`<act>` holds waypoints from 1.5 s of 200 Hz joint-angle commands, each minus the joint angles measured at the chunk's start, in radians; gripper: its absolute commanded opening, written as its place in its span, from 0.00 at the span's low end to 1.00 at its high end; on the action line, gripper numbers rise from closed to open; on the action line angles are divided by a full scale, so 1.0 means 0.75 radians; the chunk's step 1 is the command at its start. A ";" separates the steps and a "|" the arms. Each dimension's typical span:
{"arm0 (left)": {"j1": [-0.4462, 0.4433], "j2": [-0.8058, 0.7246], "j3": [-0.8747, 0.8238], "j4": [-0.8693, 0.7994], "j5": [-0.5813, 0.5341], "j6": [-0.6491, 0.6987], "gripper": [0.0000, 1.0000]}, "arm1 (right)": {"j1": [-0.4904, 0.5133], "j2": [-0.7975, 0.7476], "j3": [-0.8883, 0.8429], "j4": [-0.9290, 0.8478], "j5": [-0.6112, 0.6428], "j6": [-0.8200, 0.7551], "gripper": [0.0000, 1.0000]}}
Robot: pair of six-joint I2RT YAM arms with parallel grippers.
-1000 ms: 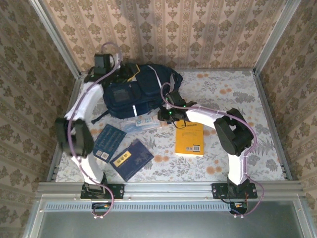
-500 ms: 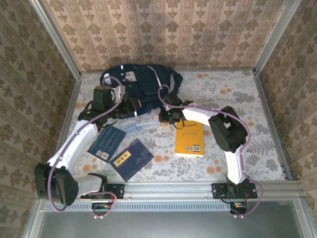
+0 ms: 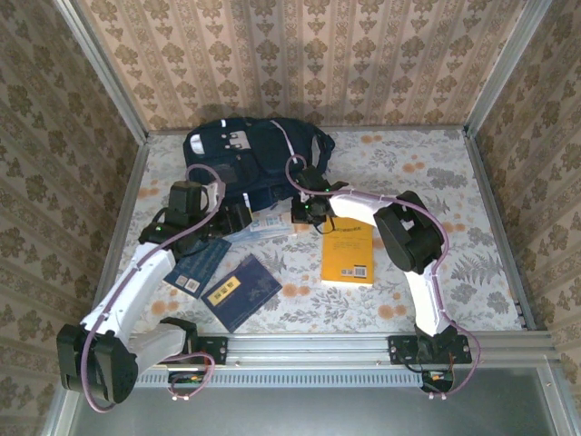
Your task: Pack the student bag
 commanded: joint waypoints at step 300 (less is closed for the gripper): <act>-0.356 0.761 -0.313 1.272 -0.207 -1.366 0.82 | -0.070 -1.035 -1.215 1.008 0.006 1.298 0.00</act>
